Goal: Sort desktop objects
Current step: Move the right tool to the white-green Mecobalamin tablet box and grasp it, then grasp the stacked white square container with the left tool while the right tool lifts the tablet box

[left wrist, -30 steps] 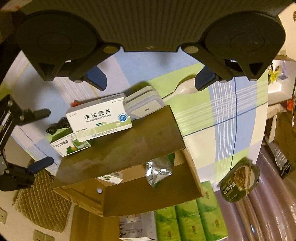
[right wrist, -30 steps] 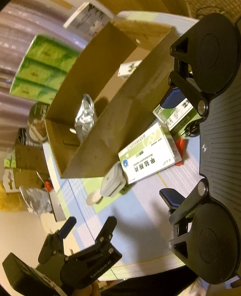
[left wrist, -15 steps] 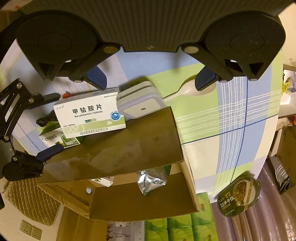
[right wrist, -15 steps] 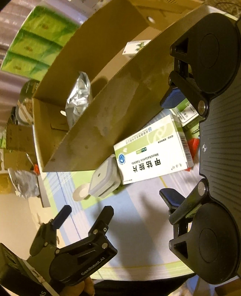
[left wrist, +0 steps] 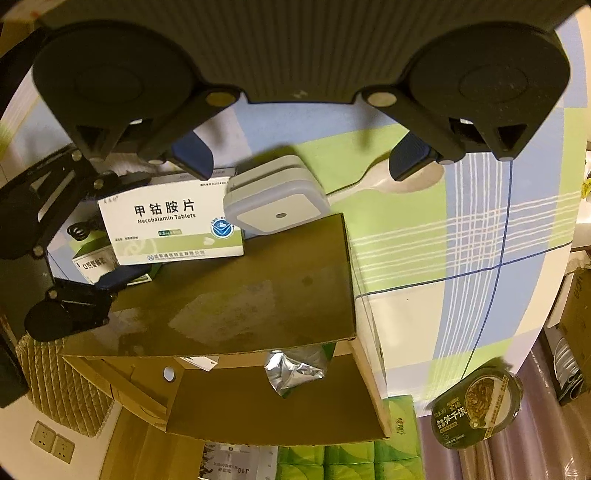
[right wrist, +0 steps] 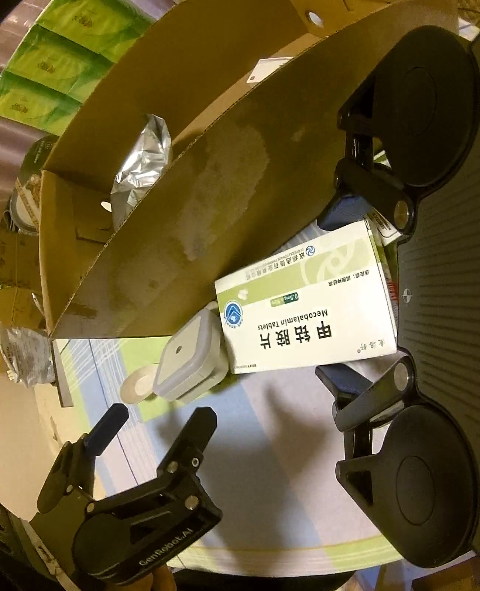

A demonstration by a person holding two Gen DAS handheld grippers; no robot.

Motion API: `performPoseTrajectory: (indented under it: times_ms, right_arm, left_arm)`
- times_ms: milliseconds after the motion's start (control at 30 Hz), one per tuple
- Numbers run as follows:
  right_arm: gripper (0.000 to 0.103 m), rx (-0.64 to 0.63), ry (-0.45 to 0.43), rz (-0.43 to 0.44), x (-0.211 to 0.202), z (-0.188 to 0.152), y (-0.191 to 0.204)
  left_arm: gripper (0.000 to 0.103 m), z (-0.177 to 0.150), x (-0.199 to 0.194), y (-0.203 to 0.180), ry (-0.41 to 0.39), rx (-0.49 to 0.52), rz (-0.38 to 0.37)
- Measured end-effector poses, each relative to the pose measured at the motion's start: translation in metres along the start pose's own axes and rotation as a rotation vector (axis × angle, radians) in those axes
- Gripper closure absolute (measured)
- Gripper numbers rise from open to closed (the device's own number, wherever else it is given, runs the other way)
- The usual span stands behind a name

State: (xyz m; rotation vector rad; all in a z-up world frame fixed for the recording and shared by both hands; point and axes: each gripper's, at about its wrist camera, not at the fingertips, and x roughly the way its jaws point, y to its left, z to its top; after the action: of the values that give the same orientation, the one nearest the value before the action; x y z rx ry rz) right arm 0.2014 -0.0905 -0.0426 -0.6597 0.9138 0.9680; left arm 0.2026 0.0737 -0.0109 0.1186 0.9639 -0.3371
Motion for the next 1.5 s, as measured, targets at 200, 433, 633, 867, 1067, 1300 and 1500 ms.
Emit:
performPoseTrajectory:
  times_ms: [200, 433, 633, 867, 1067, 1300, 1500]
  right_arm:
    - [0.032, 0.072, -0.004, -0.033, -0.010, -0.009, 0.013]
    - [0.033, 0.268, -0.051, -0.121, -0.031, -0.032, 0.033]
    - [0.033, 0.481, -0.078, -0.234, -0.040, -0.056, 0.058]
    - [0.025, 0.516, -0.097, -0.240, -0.033, -0.067, 0.071]
    - [0.019, 0.490, -0.121, -0.246, -0.032, -0.065, 0.071]
    - [0.021, 0.474, -0.117, -0.242, -0.025, -0.062, 0.072]
    - [0.030, 0.439, -0.116, -0.237, -0.022, -0.059, 0.073]
  left_arm:
    - [0.003, 0.000, -0.002, -0.001, -0.011, -0.011, -0.001]
    - [0.004, -0.002, -0.001, -0.006, -0.018, -0.038, -0.001]
    - [0.004, -0.002, 0.000, -0.012, -0.027, -0.060, 0.011]
    - [0.004, 0.001, 0.002, -0.015, -0.048, -0.078, 0.022]
    - [0.004, 0.008, 0.009, -0.019, -0.056, -0.101, 0.024]
    - [0.015, 0.012, 0.028, -0.022, -0.029, -0.122, 0.070]
    - [0.040, 0.008, 0.032, -0.021, -0.023, -0.140, 0.111]
